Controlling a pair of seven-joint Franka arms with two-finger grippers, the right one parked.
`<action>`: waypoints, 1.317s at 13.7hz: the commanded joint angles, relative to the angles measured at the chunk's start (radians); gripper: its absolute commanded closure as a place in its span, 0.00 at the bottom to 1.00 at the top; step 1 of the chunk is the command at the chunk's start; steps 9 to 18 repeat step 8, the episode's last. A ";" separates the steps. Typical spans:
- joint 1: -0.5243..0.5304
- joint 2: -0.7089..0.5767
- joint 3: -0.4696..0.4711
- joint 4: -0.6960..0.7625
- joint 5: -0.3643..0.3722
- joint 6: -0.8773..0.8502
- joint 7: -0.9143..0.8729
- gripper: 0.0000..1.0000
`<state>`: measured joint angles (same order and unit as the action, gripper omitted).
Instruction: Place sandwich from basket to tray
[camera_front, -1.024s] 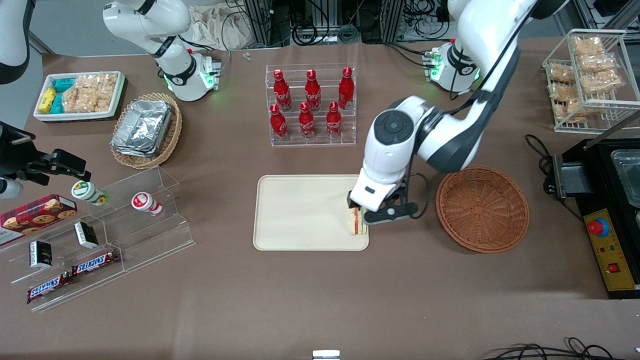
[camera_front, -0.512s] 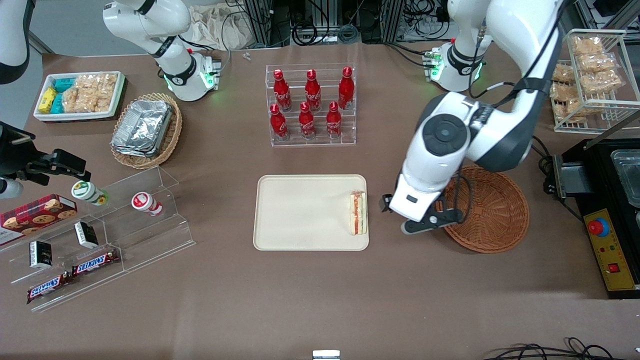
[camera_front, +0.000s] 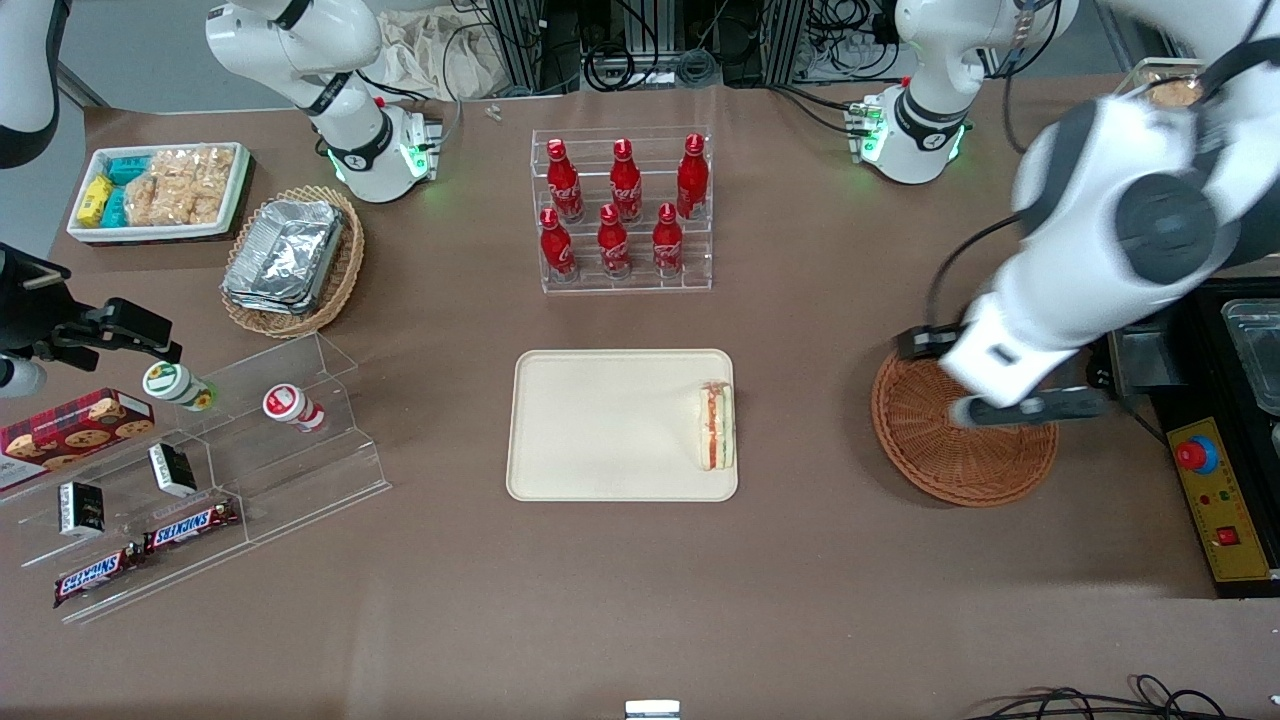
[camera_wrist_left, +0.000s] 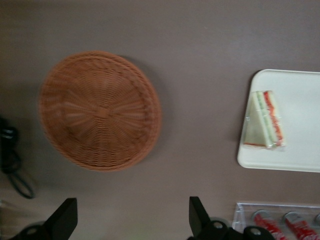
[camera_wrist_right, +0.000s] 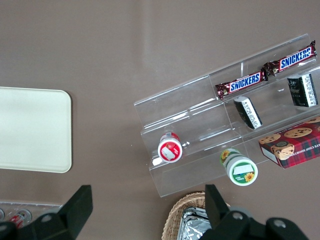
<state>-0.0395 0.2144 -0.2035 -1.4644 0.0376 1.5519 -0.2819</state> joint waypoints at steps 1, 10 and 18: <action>0.001 -0.102 0.071 -0.057 -0.030 -0.041 0.078 0.00; 0.001 -0.147 0.104 -0.045 -0.024 -0.059 0.076 0.00; 0.001 -0.147 0.104 -0.045 -0.024 -0.059 0.076 0.00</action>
